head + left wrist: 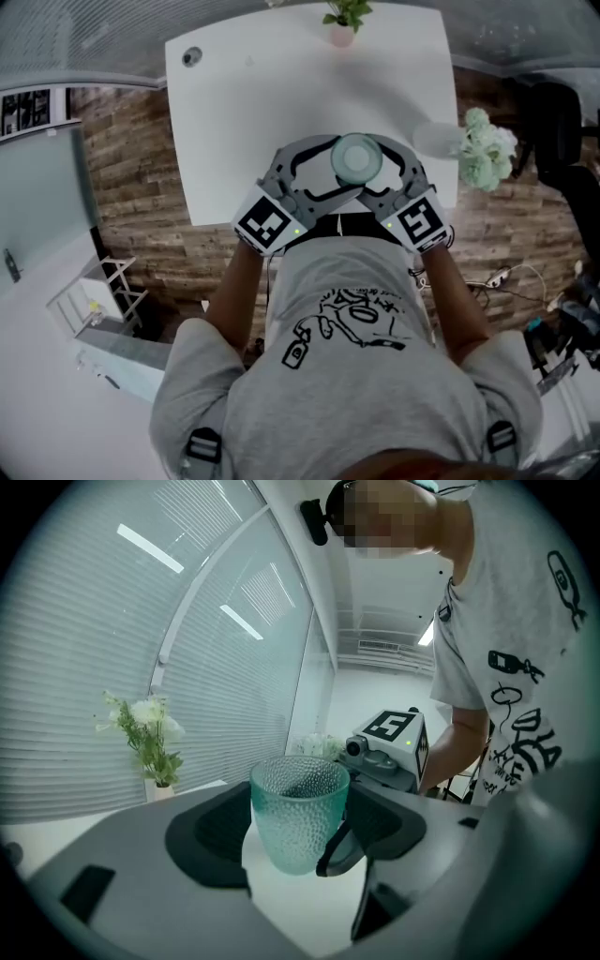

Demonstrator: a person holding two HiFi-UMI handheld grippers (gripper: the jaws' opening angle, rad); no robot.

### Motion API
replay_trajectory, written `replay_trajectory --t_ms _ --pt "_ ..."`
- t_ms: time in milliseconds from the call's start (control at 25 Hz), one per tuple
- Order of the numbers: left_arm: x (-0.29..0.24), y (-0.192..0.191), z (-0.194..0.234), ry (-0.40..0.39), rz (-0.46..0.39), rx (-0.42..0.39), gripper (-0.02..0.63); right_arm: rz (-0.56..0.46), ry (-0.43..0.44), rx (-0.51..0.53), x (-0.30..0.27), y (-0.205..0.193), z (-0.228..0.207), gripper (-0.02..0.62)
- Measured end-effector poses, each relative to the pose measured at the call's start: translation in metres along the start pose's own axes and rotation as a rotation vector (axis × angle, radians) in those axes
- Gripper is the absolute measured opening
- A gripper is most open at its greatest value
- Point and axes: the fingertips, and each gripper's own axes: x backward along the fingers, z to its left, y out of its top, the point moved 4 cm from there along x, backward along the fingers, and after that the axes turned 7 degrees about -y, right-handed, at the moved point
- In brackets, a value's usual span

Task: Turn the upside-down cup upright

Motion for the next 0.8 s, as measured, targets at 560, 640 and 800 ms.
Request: replay_trajectory --t_ms 560,640,800 --pt "-0.013 -0.053 0.013 -0.009 0.09 0.023 0.321 0.081 0.027 -0.051 -0.024 -0.053 -0.002 0.345" --pt "-0.014 -0.06 0.014 -0.007 0.091 0.028 0.321 0.085 0.031 -0.048 -0.026 -0.059 -0.003 0.345" --pt "-0.015 -0.074 0.019 -0.001 0.088 0.034 0.319 0.097 0.032 -0.05 -0.035 -0.072 -0.003 0.345"
